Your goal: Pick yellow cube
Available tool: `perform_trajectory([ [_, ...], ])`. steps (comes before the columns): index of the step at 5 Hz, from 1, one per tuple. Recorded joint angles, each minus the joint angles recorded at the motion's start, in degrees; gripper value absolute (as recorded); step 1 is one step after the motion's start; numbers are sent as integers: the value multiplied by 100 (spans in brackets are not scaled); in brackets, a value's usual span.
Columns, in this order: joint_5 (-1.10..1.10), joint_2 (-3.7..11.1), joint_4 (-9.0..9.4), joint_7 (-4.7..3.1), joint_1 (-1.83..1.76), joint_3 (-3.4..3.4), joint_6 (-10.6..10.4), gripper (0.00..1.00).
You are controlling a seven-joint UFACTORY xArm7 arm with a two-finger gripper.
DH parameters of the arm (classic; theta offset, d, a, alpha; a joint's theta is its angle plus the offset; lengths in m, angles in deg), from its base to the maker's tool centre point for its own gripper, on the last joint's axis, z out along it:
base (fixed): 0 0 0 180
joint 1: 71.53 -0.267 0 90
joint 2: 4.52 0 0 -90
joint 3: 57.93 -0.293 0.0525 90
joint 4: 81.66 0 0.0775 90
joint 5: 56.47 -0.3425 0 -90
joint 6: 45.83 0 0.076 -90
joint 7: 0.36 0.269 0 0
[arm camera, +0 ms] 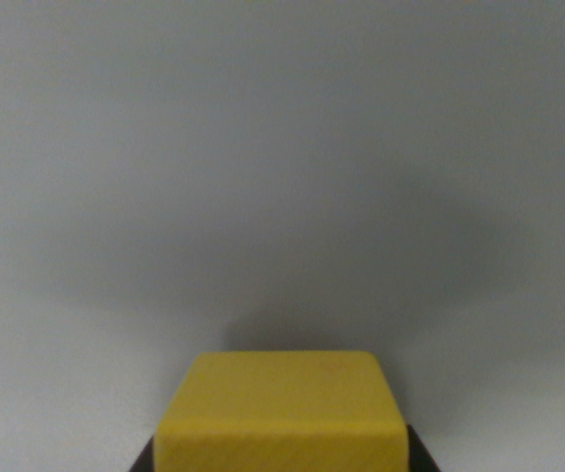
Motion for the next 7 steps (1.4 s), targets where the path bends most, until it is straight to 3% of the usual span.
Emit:
perform_trajectory([
  [3,9,-87,-170,11,-1,3,257,100],
  [4,9,-87,-170,11,-1,3,257,100],
  [5,14,-143,-280,18,-2,4,423,100],
  [6,14,-143,-280,18,-2,4,423,100],
  [7,20,-205,-401,26,-2,6,605,100],
])
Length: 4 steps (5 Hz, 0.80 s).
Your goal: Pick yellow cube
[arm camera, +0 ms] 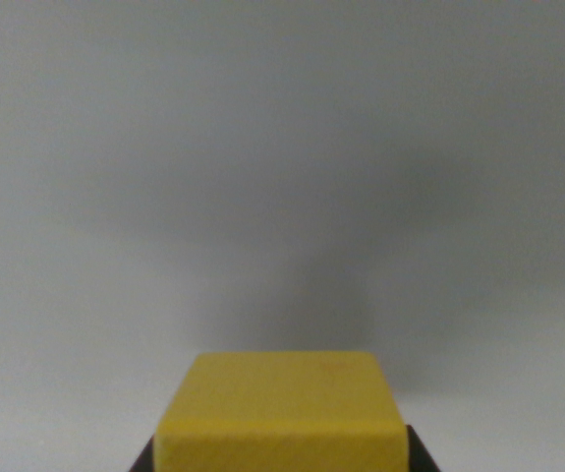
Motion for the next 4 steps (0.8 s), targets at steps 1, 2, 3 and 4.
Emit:
perform_trajectory([
  [1,0,0,0,0,0,0,0,100],
  [2,7,-71,-139,9,-1,2,211,100],
  [3,7,-71,-139,9,-1,2,211,100],
  [4,14,-147,-288,18,-2,4,435,100],
])
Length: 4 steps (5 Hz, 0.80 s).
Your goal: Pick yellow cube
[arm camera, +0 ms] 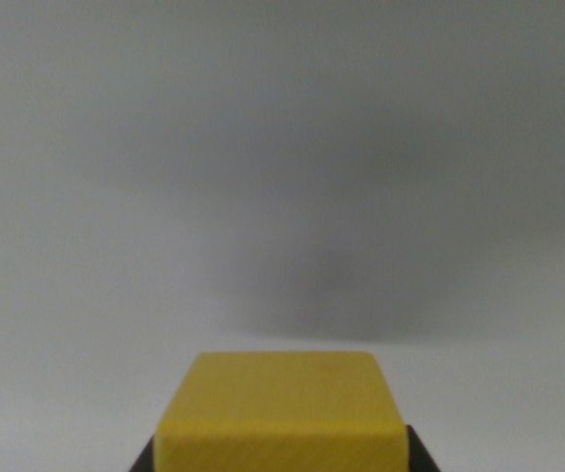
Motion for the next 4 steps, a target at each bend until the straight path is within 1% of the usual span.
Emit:
perform_trajectory([
  [1,0,0,0,0,0,0,0,100],
  [2,8,-81,-158,10,-1,2,239,100],
  [3,8,-81,-158,10,-1,2,239,100],
  [4,16,-165,-324,21,-2,5,489,100],
])
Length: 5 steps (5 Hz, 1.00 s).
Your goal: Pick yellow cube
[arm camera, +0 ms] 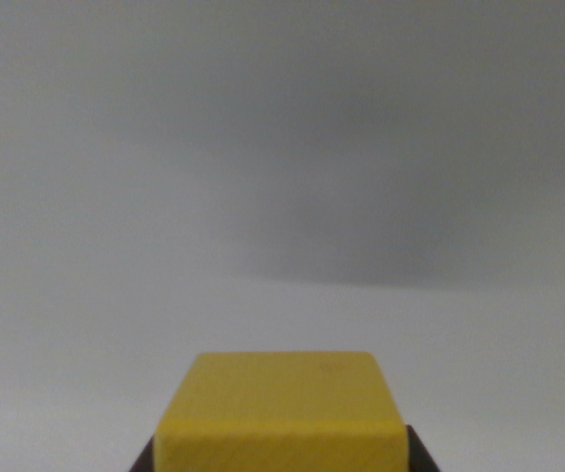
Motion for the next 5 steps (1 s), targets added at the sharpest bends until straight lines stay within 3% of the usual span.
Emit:
perform_trajectory([
  [2,0,0,0,0,0,0,0,100],
  [3,8,-85,-167,11,-1,3,252,100],
  [4,8,-85,-167,11,-1,3,252,100],
  [5,17,-176,-343,22,-2,5,518,100],
])
